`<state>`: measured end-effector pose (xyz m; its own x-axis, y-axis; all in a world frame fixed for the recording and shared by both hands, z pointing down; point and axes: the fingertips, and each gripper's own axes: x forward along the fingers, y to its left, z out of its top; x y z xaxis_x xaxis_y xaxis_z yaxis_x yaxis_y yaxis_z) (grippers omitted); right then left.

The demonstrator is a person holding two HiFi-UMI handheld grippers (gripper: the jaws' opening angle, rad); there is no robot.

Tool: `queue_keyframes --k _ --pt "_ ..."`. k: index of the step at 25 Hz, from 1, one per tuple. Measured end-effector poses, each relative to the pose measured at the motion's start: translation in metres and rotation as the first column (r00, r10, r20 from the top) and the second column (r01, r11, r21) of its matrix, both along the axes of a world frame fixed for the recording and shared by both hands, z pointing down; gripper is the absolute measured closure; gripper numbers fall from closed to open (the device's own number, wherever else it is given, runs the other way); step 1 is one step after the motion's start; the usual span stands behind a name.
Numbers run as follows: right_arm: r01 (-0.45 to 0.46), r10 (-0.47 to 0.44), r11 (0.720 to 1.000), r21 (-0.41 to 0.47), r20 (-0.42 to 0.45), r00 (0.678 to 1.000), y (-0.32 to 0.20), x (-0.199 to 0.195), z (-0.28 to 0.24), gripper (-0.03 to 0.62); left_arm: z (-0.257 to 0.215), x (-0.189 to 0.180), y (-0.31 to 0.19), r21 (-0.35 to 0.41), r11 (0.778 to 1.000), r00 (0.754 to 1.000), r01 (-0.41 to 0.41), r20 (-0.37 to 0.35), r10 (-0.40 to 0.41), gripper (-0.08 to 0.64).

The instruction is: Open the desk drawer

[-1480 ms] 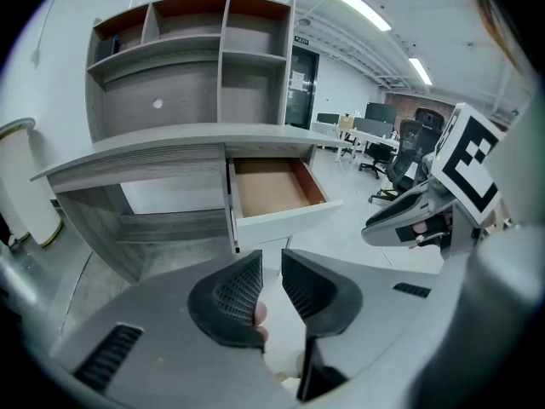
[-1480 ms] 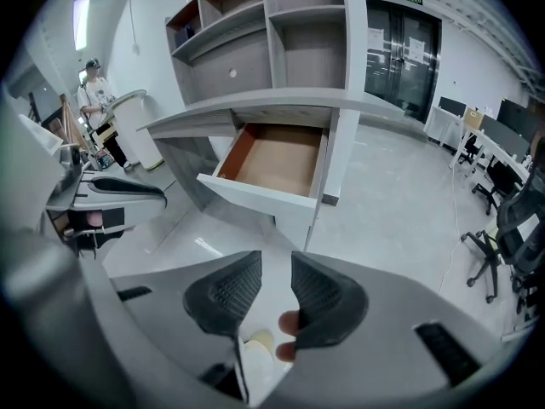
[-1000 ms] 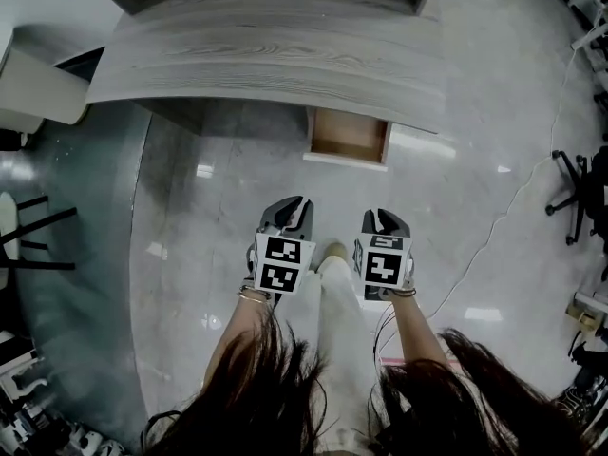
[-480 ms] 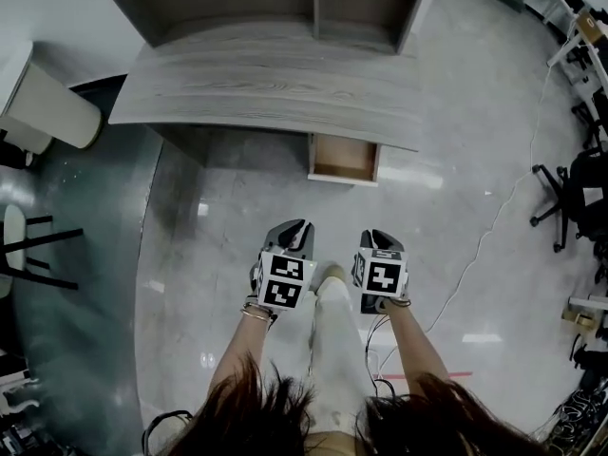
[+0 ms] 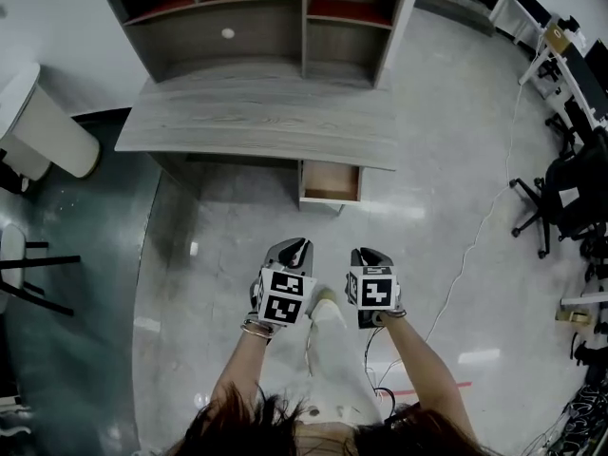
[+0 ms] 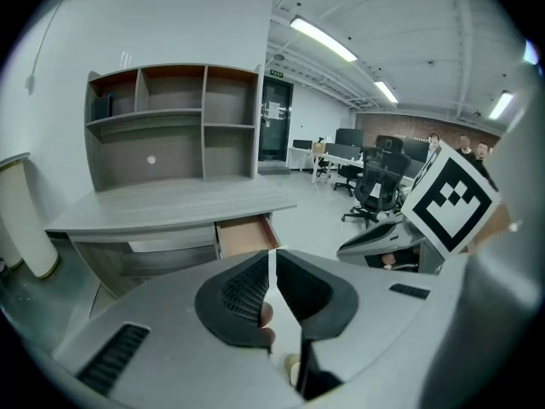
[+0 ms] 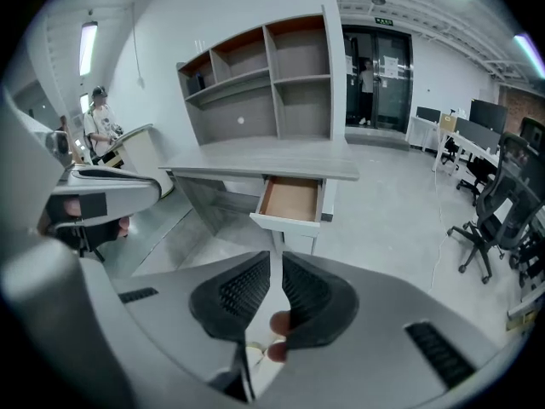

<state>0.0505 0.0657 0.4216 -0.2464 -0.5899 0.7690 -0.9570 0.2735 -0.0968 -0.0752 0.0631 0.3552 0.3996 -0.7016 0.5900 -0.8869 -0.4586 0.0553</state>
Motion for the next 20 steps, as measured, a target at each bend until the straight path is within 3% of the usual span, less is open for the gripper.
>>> queue_keyframes --k 12,20 --pt "0.069 -0.062 0.991 0.118 -0.060 0.996 0.019 -0.015 -0.046 0.543 -0.040 0.001 0.033 0.076 0.995 0.998 -0.069 -0.004 0.070 0.528" --pt "0.122 -0.106 0.961 0.247 -0.075 0.992 0.018 -0.029 -0.089 0.549 -0.056 0.009 0.043 0.110 0.990 0.996 -0.091 0.010 0.090 0.529"
